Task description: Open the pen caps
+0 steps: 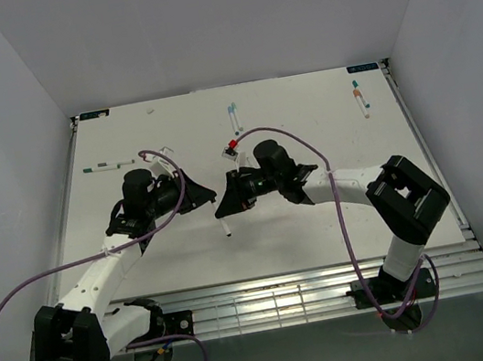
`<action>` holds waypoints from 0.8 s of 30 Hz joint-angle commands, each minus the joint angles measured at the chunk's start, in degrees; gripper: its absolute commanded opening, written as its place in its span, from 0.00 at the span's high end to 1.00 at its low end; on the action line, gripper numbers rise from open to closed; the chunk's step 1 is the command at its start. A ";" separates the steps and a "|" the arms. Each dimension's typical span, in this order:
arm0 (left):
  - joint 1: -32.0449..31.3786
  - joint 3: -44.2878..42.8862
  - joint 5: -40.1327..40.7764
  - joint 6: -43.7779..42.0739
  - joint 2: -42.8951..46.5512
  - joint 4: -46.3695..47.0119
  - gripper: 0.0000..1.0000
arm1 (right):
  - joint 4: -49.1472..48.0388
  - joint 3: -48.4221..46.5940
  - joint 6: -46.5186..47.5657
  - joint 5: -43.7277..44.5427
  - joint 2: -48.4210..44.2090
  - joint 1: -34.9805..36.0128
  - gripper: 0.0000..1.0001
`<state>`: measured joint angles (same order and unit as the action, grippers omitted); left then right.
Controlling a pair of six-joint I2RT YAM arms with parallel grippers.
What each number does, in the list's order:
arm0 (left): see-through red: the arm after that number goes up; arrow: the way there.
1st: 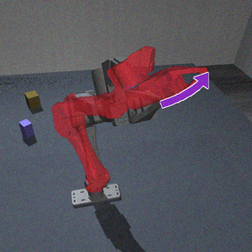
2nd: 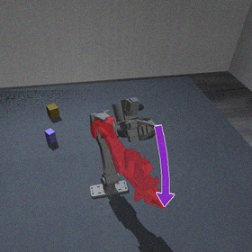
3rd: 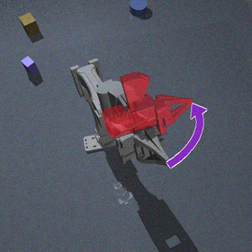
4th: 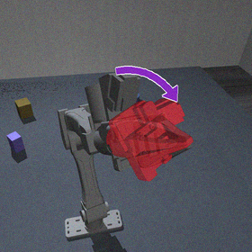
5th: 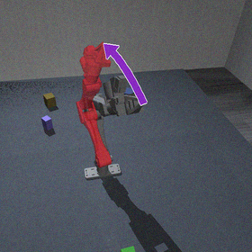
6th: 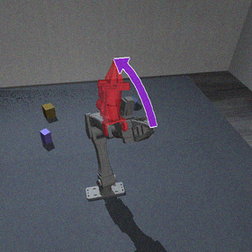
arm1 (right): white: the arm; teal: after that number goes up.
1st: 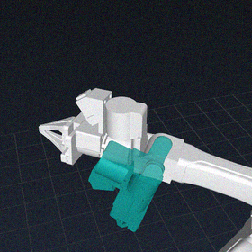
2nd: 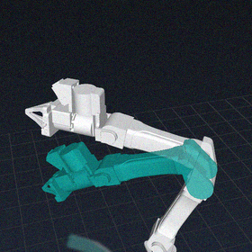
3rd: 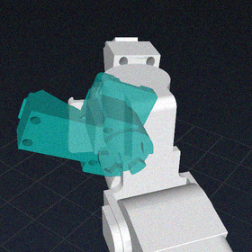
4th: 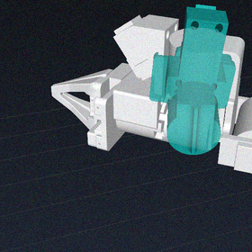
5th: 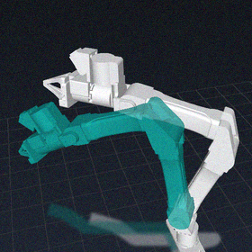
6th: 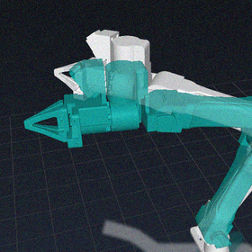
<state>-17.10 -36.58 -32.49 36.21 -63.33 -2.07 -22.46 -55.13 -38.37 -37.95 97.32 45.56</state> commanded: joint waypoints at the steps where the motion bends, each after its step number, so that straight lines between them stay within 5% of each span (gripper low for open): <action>1: -0.04 -1.48 -0.91 -0.96 1.10 1.36 0.67 | -2.68 -0.15 1.37 -3.70 -1.26 1.28 0.92; 15: -0.04 0.98 -2.31 0.53 2.25 1.54 0.65 | -4.88 -0.85 0.14 -2.82 0.15 1.37 0.92; 24: -0.04 0.98 -2.32 0.53 2.42 1.54 0.56 | -2.94 -3.40 -0.21 -2.21 1.47 1.37 0.92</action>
<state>-17.10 -35.97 -33.87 36.88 -62.46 -1.26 -24.12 -55.57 -38.85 -40.45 98.41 46.85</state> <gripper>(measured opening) 0.439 0.177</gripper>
